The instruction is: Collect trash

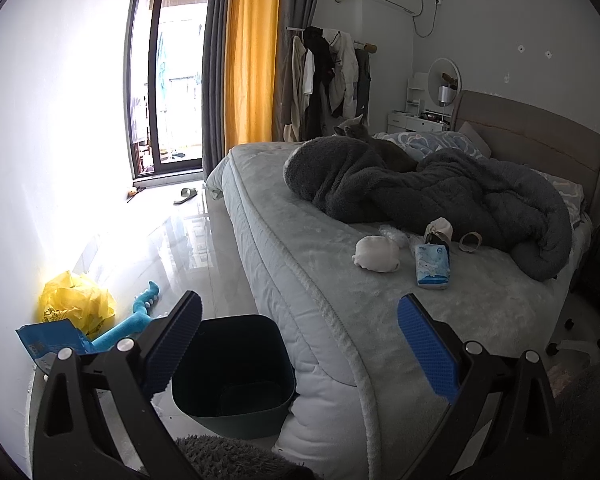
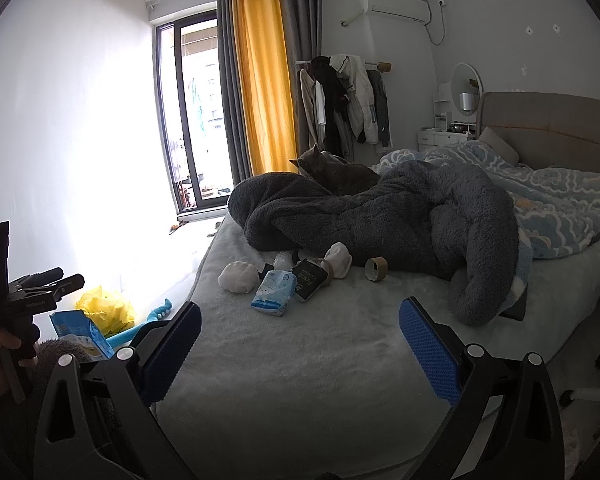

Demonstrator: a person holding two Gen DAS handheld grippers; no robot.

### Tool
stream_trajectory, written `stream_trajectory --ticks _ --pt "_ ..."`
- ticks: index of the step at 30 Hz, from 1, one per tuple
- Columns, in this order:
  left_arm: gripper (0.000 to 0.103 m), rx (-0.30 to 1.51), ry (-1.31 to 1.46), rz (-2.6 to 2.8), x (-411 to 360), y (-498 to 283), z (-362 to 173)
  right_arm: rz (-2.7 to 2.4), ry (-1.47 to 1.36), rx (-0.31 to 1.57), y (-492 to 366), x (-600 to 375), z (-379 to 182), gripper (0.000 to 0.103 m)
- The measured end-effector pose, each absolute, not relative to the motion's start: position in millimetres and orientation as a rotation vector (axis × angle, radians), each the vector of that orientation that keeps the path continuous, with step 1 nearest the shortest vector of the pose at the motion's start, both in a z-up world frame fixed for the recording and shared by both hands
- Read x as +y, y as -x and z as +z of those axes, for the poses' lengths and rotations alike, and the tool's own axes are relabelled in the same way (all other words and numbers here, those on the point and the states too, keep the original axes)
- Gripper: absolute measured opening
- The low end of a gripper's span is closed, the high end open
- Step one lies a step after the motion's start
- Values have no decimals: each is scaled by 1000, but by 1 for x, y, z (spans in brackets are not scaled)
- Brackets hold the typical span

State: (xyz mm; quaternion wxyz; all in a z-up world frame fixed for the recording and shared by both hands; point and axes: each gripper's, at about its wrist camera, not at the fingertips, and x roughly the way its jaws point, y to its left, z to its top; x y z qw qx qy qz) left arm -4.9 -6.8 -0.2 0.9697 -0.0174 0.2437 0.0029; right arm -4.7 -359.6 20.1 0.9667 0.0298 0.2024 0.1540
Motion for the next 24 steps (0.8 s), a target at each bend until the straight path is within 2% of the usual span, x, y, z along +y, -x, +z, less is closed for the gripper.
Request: stream_trajectory --ticks 13,24 --pt "100 517 -6 -79 -20 -7 4 322 -39 445 -6 -336 30 100" --pt "100 538 20 -118 -25 -63 0 321 1 533 -64 -296 1 100"
